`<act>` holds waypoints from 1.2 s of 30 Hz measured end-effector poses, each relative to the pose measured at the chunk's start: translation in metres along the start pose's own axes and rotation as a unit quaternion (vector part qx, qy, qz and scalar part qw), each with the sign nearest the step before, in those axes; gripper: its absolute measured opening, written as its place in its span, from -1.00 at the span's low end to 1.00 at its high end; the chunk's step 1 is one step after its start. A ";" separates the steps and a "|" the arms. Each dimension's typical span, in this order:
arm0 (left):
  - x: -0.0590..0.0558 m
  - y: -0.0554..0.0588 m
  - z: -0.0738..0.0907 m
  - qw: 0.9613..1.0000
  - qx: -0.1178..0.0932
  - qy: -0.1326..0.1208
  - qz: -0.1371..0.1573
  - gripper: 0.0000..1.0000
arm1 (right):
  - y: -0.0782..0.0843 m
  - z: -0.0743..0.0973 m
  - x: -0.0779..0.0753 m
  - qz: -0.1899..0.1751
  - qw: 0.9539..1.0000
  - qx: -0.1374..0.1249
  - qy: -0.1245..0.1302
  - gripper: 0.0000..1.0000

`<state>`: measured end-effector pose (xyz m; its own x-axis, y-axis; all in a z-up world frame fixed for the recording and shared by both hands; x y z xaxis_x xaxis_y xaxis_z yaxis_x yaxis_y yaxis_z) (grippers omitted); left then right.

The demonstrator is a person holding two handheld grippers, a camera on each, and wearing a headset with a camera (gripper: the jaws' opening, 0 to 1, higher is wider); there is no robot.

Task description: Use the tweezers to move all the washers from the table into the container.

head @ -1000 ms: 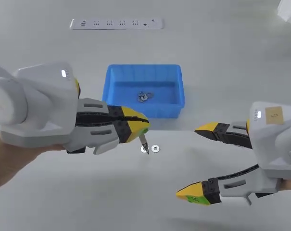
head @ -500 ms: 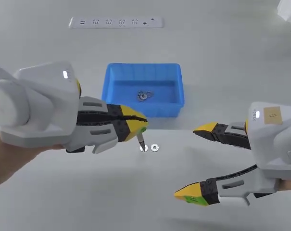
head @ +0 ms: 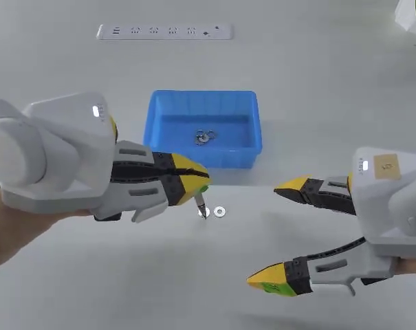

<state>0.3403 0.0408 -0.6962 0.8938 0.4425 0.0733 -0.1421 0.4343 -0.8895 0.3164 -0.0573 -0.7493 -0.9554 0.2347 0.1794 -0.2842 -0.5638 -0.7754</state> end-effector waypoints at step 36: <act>-0.005 0.001 -0.001 1.000 0.003 0.018 0.022 -0.88 | -0.043 -0.083 -0.004 0.093 0.987 0.017 -0.130 -0.49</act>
<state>0.3366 0.0379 -0.6979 0.9015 0.4325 0.0168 -0.1843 0.4188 -0.8892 0.3396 0.0319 -0.7667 -0.9784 -0.0834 0.1891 -0.1011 -0.6048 -0.7900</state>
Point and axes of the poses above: the centre of the closed fingertips' face, and the gripper's own axes: z roughly backward along the fingers, x roughly to its left, y roughly out of its underside, the point moved 3 cm from there along z, roughly backward along the fingers, and after that the axes turned 4 degrees about -z, right-handed, at the moved point
